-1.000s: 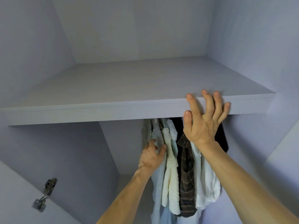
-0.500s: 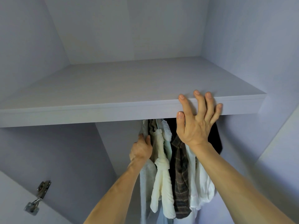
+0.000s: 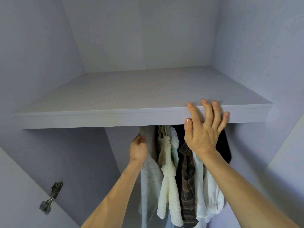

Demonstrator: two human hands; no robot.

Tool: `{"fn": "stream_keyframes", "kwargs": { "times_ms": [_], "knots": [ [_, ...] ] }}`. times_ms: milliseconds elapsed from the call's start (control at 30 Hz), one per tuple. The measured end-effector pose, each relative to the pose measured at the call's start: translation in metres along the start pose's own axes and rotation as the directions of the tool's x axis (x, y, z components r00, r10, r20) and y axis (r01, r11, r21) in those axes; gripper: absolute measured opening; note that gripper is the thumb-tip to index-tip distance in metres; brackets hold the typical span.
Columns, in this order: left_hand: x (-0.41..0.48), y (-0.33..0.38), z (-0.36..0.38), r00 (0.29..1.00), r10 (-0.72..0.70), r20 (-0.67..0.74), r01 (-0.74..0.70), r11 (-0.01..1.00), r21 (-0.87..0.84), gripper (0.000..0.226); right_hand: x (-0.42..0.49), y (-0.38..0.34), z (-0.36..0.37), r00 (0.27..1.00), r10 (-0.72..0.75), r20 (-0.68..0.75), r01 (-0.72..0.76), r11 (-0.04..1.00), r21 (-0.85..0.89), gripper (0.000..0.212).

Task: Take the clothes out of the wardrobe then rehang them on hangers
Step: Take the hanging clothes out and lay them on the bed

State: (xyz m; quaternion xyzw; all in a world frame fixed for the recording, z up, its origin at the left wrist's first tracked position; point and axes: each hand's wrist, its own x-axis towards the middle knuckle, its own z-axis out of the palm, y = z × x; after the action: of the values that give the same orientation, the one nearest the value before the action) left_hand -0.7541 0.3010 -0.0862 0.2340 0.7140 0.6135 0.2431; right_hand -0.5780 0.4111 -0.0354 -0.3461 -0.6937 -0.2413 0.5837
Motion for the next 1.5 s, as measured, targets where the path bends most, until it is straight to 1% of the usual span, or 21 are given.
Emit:
{"fn": "stream_keyframes", "kwargs": {
  "times_ms": [167, 300, 400, 467, 533, 600, 667, 700, 800, 833, 867, 900, 933, 1000, 1033, 1100, 1200, 1300, 1400, 1433, 1500],
  "knots": [
    [-0.007, 0.002, -0.017, 0.999, 0.018, -0.028, -0.021, 0.993, -0.117, 0.045, -0.001, -0.002, -0.006, 0.999, 0.019, 0.042, -0.02, 1.0, 0.011, 0.049],
    [-0.019, 0.001, -0.036, 0.999, 0.051, 0.006, -0.05, 0.994, -0.101, 0.045, 0.0, -0.008, -0.016, 0.995, 0.043, 0.087, -0.047, 0.998, 0.049, 0.051],
    [-0.036, -0.016, -0.056, 0.998, 0.057, 0.04, -0.054, 0.996, -0.067, 0.039, -0.017, -0.024, -0.025, 0.987, 0.046, 0.153, -0.07, 0.985, 0.16, 0.066],
    [-0.052, -0.032, -0.072, 0.998, 0.037, 0.054, -0.035, 0.998, -0.044, 0.033, -0.047, -0.048, -0.035, 0.963, 0.016, 0.268, -0.095, 0.954, 0.284, 0.069],
    [-0.074, -0.047, -0.092, 0.997, 0.006, 0.078, -0.001, 0.998, -0.055, 0.031, -0.083, -0.076, -0.045, 0.891, -0.023, 0.454, -0.184, 0.895, 0.406, 0.067],
    [-0.1, -0.062, -0.118, 0.996, -0.011, 0.093, 0.017, 0.998, -0.062, 0.029, -0.112, -0.105, -0.052, 0.757, -0.056, 0.652, -0.353, 0.803, 0.48, 0.065],
    [-0.133, -0.078, -0.148, 0.993, -0.04, 0.111, 0.046, 0.998, -0.047, 0.028, -0.13, -0.132, -0.054, 0.606, -0.092, 0.79, -0.511, 0.716, 0.475, 0.065],
    [-0.152, -0.086, -0.165, 0.992, -0.067, 0.107, 0.07, 0.997, -0.034, 0.027, -0.136, -0.146, -0.056, 0.553, -0.119, 0.824, -0.547, 0.694, 0.468, 0.067],
    [-0.218, -0.11, -0.214, 0.986, -0.156, 0.051, 0.157, 0.988, 0.001, 0.024, -0.148, -0.183, -0.06, 0.461, -0.219, 0.86, -0.574, 0.666, 0.477, 0.074],
    [-0.242, -0.116, -0.229, 0.981, -0.191, 0.033, 0.191, 0.982, 0.004, 0.025, -0.152, -0.195, -0.063, 0.422, -0.275, 0.864, -0.568, 0.663, 0.488, 0.076],
    [-0.266, -0.122, -0.243, 0.975, -0.222, 0.022, 0.223, 0.975, 0.0, 0.028, -0.157, -0.208, -0.065, 0.375, -0.356, 0.856, -0.546, 0.661, 0.515, 0.074],
    [-0.291, -0.126, -0.255, 0.969, -0.248, 0.014, 0.248, 0.969, -0.008, 0.03, -0.164, -0.22, -0.07, 0.32, -0.454, 0.831, -0.51, 0.657, 0.555, 0.067],
    [-0.315, -0.13, -0.265, 0.963, -0.268, -0.002, 0.268, 0.963, -0.011, 0.03, -0.173, -0.232, -0.076, 0.253, -0.55, 0.796, -0.479, 0.644, 0.597, 0.055],
    [-0.364, -0.135, -0.283, 0.954, -0.293, -0.063, 0.295, 0.955, 0.015, 0.03, -0.191, -0.256, -0.098, 0.101, -0.669, 0.736, -0.482, 0.615, 0.624, 0.025],
    [-0.388, -0.137, -0.29, 0.946, -0.306, -0.103, 0.311, 0.95, 0.032, 0.03, -0.2, -0.268, -0.112, 0.037, -0.709, 0.704, -0.494, 0.6, 0.63, 0.023],
    [-0.438, -0.144, -0.299, 0.926, -0.329, -0.184, 0.344, 0.937, 0.057, 0.028, -0.22, -0.288, -0.144, -0.038, -0.751, 0.659, -0.532, 0.573, 0.623, 0.035],
    [-0.515, -0.163, -0.296, 0.886, -0.37, -0.279, 0.407, 0.909, 0.087, 0.024, -0.249, -0.314, -0.205, -0.124, -0.804, 0.581, -0.578, 0.535, 0.616, 0.044],
    [-0.589, -0.189, -0.276, 0.799, -0.453, -0.396, 0.518, 0.853, 0.068, 0.024, -0.275, -0.328, -0.271, -0.178, -0.855, 0.486, -0.573, 0.492, 0.656, 0.05],
    [-0.653, -0.206, -0.251, 0.695, -0.491, -0.526, 0.609, 0.79, 0.068, 0.032, -0.289, -0.337, -0.332, -0.187, -0.926, 0.328, -0.568, 0.375, 0.733, 0.05],
    [-0.67, -0.209, -0.244, 0.648, -0.51, -0.565, 0.653, 0.754, 0.068, 0.035, -0.292, -0.338, -0.35, -0.185, -0.945, 0.269, -0.57, 0.326, 0.754, 0.051],
    [-0.705, -0.214, -0.229, 0.548, -0.522, -0.654, 0.707, 0.706, 0.03, 0.035, -0.3, -0.34, -0.39, -0.17, -0.976, 0.135, -0.574, 0.209, 0.792, 0.061]
  ]
}}
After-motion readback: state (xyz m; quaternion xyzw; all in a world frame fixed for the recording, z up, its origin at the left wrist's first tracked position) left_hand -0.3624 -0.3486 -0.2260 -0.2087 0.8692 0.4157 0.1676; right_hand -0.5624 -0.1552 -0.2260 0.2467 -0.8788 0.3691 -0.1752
